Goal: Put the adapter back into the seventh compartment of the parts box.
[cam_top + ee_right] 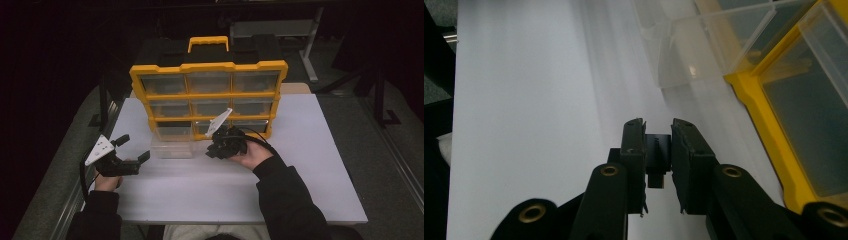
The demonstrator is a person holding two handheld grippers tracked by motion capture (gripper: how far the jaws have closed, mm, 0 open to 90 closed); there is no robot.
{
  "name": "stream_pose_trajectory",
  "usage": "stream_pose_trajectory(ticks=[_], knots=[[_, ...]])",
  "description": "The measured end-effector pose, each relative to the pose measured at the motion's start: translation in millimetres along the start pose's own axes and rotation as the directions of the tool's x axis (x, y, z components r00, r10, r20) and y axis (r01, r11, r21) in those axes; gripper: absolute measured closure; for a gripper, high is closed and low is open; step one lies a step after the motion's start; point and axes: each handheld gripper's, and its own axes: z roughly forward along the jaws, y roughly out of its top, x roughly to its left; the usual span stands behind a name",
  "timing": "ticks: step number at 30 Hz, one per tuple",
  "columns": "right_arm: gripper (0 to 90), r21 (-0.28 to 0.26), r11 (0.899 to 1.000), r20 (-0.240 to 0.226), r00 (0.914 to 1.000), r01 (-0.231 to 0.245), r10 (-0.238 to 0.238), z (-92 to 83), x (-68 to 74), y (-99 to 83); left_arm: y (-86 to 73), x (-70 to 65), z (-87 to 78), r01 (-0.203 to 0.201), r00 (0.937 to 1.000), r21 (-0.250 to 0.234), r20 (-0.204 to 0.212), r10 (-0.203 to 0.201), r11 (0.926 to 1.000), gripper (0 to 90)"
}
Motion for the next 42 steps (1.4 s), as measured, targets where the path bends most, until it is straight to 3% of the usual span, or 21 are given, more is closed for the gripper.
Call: stream_pose_trajectory(ticks=[16,42], knots=[[75.1,-0.009,1.000,0.006,0.9999,0.015,-0.015,-6.8,-5.7,16.1,-0.1,-0.1,0.7,-0.001,1.0000,0.002,0.000,0.001,1.0000,0.0],[75.0,-0.016,0.998,0.020,0.9975,0.068,-0.068,-12.9,-12.7,58.5,0.0,0.2,0.3,-0.002,1.0000,0.001,0.002,0.002,1.0000,0.0]])
